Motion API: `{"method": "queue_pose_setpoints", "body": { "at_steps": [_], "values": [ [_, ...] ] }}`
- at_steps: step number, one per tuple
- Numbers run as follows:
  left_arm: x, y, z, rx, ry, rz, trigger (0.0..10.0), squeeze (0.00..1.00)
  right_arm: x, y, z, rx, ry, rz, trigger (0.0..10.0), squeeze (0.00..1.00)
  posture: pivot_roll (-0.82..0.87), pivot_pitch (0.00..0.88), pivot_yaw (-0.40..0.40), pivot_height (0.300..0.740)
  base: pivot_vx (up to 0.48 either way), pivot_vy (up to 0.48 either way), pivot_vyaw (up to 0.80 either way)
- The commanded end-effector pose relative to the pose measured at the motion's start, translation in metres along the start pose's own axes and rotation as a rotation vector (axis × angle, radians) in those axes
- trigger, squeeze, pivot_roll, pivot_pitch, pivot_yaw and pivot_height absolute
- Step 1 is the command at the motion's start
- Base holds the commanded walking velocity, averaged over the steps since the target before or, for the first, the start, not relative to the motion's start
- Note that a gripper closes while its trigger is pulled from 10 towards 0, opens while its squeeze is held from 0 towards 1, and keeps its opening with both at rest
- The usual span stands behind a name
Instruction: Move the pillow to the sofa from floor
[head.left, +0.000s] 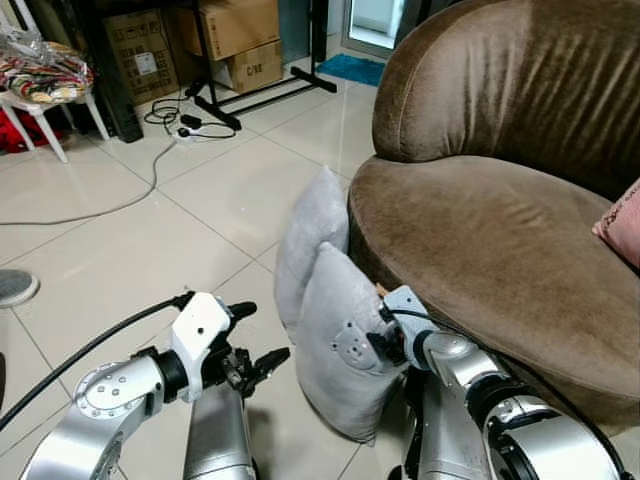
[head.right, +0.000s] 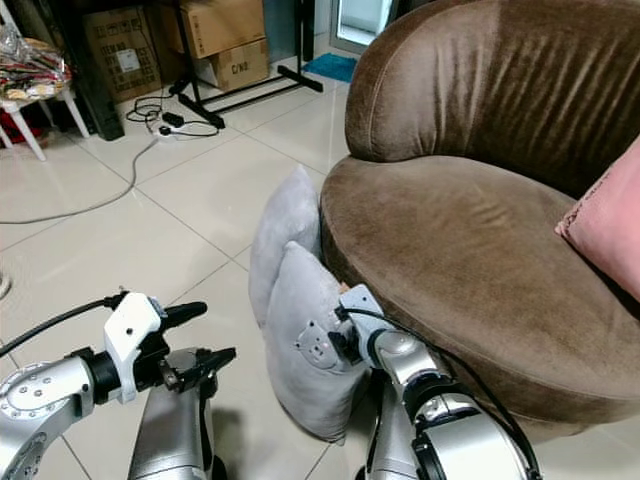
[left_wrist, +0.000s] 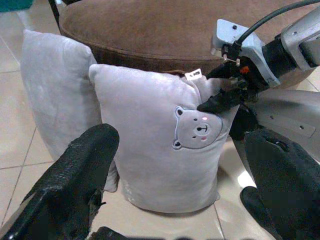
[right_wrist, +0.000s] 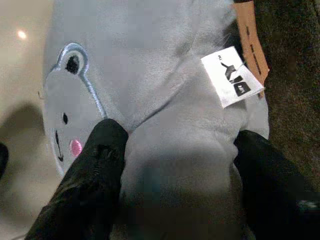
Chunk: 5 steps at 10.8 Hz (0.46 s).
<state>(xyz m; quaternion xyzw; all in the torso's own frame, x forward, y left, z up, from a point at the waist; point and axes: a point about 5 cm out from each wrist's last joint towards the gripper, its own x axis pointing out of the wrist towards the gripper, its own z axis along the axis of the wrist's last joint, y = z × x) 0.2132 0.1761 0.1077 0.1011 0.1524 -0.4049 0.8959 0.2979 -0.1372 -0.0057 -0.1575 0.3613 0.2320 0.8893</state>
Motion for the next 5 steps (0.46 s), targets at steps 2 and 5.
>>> {"method": "queue_pose_setpoints", "body": {
  "at_steps": [2, 5],
  "values": [
    [0.0005, -0.0003, -0.0017, 0.008, 0.015, -0.005, 10.0, 0.00, -0.0005, 0.0022, -0.0154, 0.003, 0.067, -0.004, 0.0, 0.00, 0.04, 0.000, 0.009, 0.446, 0.000, 0.000, 0.00],
    [0.0028, 0.0000, -0.0017, 0.003, 0.010, -0.003, 10.0, 0.00, -0.0001, 0.0051, -0.0164, 0.024, 0.053, 0.014, 0.0, 0.00, 0.03, 0.000, 0.020, 0.446, 0.000, 0.000, 0.00]
  ]
}}
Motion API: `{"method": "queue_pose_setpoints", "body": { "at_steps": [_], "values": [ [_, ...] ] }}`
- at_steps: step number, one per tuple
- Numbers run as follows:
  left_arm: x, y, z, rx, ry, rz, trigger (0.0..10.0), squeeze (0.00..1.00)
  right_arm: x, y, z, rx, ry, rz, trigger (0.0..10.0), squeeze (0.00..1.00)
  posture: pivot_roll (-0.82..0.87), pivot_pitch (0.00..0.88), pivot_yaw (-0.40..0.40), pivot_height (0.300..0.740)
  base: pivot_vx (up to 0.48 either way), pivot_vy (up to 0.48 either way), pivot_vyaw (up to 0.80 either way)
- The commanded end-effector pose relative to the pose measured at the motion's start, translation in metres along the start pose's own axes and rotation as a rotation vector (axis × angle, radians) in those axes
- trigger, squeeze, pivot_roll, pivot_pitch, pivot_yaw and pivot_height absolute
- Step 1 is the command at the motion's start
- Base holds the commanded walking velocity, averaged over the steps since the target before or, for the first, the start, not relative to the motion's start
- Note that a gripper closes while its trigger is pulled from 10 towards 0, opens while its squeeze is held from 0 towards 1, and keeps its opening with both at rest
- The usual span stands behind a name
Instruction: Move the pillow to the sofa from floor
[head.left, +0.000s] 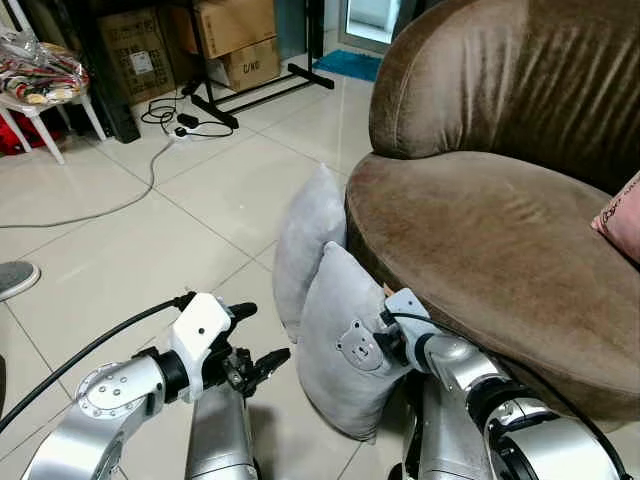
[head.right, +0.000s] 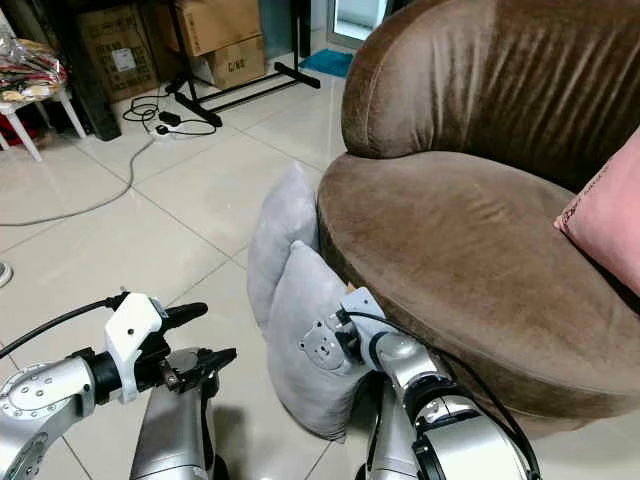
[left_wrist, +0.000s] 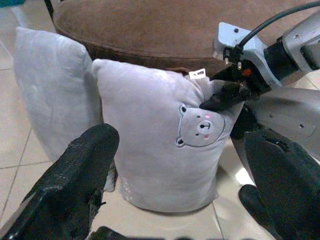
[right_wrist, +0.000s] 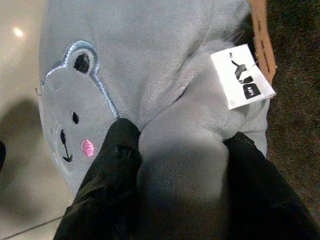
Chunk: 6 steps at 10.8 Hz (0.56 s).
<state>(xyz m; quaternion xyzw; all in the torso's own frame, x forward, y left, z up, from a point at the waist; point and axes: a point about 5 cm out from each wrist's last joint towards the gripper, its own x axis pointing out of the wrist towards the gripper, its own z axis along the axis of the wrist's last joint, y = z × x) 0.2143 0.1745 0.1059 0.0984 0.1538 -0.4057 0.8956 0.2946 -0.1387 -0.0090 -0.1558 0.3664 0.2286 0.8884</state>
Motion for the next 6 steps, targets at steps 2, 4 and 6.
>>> {"method": "queue_pose_setpoints", "body": {
  "at_steps": [2, 4, 6],
  "values": [
    [0.004, -0.003, -0.002, 0.001, 0.007, -0.012, 10.0, 0.00, 0.001, 0.008, -0.014, 0.007, 0.049, 0.034, 0.0, 0.00, 0.04, 0.000, -0.002, 0.446, 0.000, 0.000, 0.00],
    [0.002, -0.003, -0.006, -0.007, 0.021, 0.003, 10.0, 0.00, 0.002, 0.011, -0.011, -0.014, 0.045, 0.058, 0.0, 0.00, 0.04, 0.000, -0.009, 0.446, 0.000, 0.000, 0.00],
    [-0.001, -0.004, -0.012, -0.033, 0.036, 0.023, 10.0, 0.00, 0.001, 0.009, -0.008, -0.014, 0.028, 0.072, 0.0, 0.00, 0.03, 0.000, 0.007, 0.446, 0.000, 0.000, 0.00]
  ]
}}
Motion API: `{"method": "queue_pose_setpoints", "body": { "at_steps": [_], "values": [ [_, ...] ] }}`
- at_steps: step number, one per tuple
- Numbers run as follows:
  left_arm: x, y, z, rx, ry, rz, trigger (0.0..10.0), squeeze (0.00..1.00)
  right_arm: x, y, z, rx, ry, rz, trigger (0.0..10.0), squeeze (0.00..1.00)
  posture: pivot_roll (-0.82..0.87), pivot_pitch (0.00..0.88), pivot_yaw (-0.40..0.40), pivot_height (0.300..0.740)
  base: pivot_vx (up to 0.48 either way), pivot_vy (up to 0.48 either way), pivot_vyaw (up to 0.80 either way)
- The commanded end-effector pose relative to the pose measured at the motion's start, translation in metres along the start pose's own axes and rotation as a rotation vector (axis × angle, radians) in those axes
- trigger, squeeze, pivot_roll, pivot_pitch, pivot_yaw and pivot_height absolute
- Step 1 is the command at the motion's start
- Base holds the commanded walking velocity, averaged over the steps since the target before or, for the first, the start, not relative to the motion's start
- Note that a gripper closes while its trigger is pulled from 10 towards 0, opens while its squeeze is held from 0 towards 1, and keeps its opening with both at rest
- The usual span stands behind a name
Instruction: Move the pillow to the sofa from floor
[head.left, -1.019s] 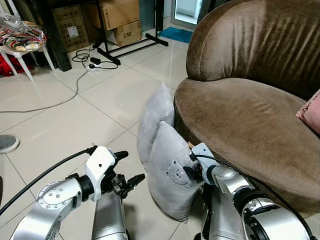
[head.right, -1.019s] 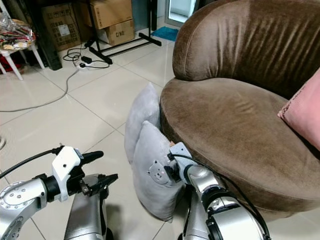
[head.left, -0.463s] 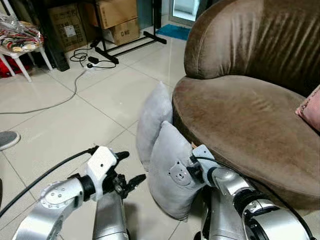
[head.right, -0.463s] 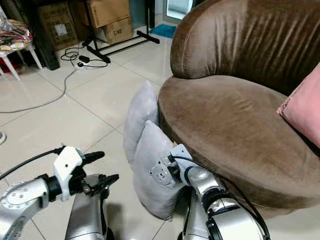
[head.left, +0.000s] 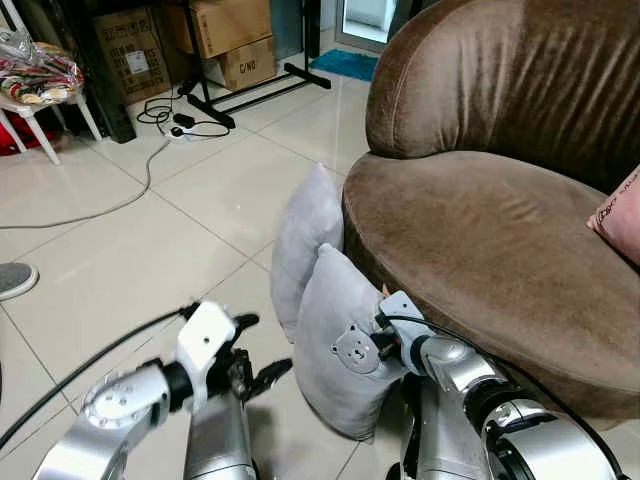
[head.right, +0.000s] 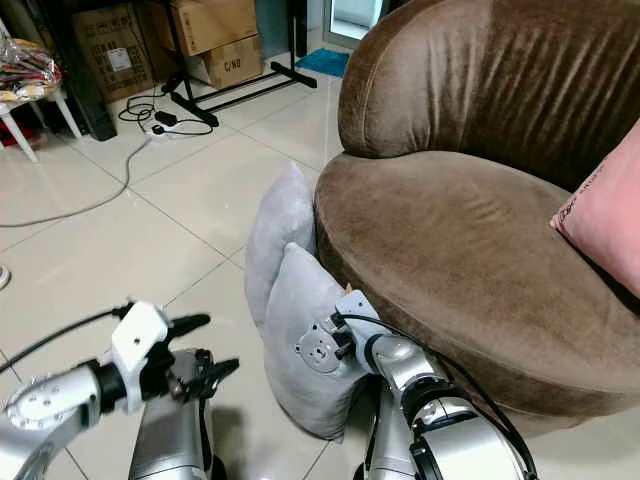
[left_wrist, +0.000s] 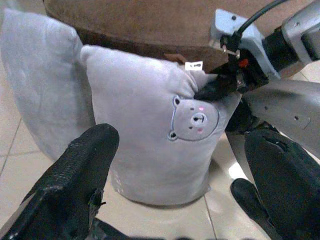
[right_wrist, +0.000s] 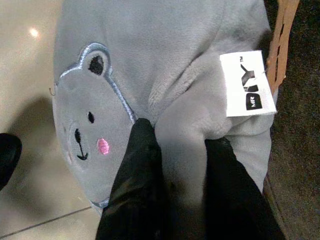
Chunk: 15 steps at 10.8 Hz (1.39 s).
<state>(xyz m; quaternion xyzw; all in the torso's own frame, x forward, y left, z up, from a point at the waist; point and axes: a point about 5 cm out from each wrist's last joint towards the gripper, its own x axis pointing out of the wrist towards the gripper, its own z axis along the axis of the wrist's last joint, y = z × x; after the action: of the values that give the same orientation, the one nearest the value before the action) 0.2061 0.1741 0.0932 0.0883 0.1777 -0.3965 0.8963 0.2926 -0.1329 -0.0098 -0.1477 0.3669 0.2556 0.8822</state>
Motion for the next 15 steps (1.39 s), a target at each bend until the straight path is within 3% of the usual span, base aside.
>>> {"method": "queue_pose_setpoints", "body": {
  "at_steps": [1, 3, 6, 8, 10, 11, 13, 14, 15],
  "values": [
    [-0.003, 0.004, -0.013, -0.063, 0.045, 0.047, 10.0, 0.00, 0.000, 0.004, -0.007, -0.005, 0.023, 0.033, 0.0, 0.00, 0.03, 0.000, 0.016, 0.446, 0.000, 0.000, 0.00],
    [-0.003, 0.001, -0.022, -0.114, 0.074, 0.055, 10.0, 0.00, 0.000, 0.004, -0.005, -0.005, 0.013, 0.053, 0.0, 0.00, 0.02, 0.000, 0.011, 0.446, 0.000, 0.000, 0.00],
    [-0.003, 0.002, -0.020, -0.104, 0.063, 0.062, 10.0, 0.00, 0.001, 0.006, 0.005, 0.030, -0.037, 0.097, 0.0, 0.00, 0.03, 0.000, 0.002, 0.446, 0.000, 0.000, 0.00],
    [-0.004, 0.005, -0.015, -0.072, 0.031, 0.103, 10.0, 0.00, -0.003, 0.003, 0.018, 0.102, -0.124, 0.172, 0.0, 0.00, 0.03, 0.000, 0.004, 0.446, 0.000, 0.000, 0.00],
    [-0.006, 0.010, -0.005, -0.053, -0.035, 0.181, 10.0, 0.00, -0.016, -0.010, 0.037, 0.217, -0.287, 0.269, 0.0, 0.00, 0.02, 0.000, 0.006, 0.446, 0.000, 0.000, 0.00],
    [-0.010, 0.014, 0.007, -0.054, -0.102, 0.248, 10.0, 0.00, -0.048, -0.031, 0.066, 0.276, -0.517, 0.318, 0.0, 0.00, 0.01, 0.000, 0.015, 0.446, 0.000, 0.000, 0.00],
    [-0.014, 0.018, 0.020, -0.051, -0.164, 0.282, 10.0, 0.00, -0.129, -0.064, 0.126, 0.281, -0.914, 0.337, 0.0, 0.00, 0.00, 0.000, 0.041, 0.446, 0.000, 0.000, 0.00],
    [-0.009, 0.020, 0.036, -0.014, -0.208, 0.272, 10.0, 0.00, -0.189, -0.098, 0.169, 0.270, -1.184, 0.248, 0.0, 0.00, -0.01, 0.000, 0.050, 0.446, 0.000, 0.000, 0.00],
    [-0.008, 0.020, 0.039, -0.005, -0.217, 0.271, 10.0, 0.00, -0.199, -0.105, 0.175, 0.268, -1.226, 0.219, 0.0, 0.00, -0.01, 0.000, 0.050, 0.446, 0.000, 0.000, 0.00]
  ]
}}
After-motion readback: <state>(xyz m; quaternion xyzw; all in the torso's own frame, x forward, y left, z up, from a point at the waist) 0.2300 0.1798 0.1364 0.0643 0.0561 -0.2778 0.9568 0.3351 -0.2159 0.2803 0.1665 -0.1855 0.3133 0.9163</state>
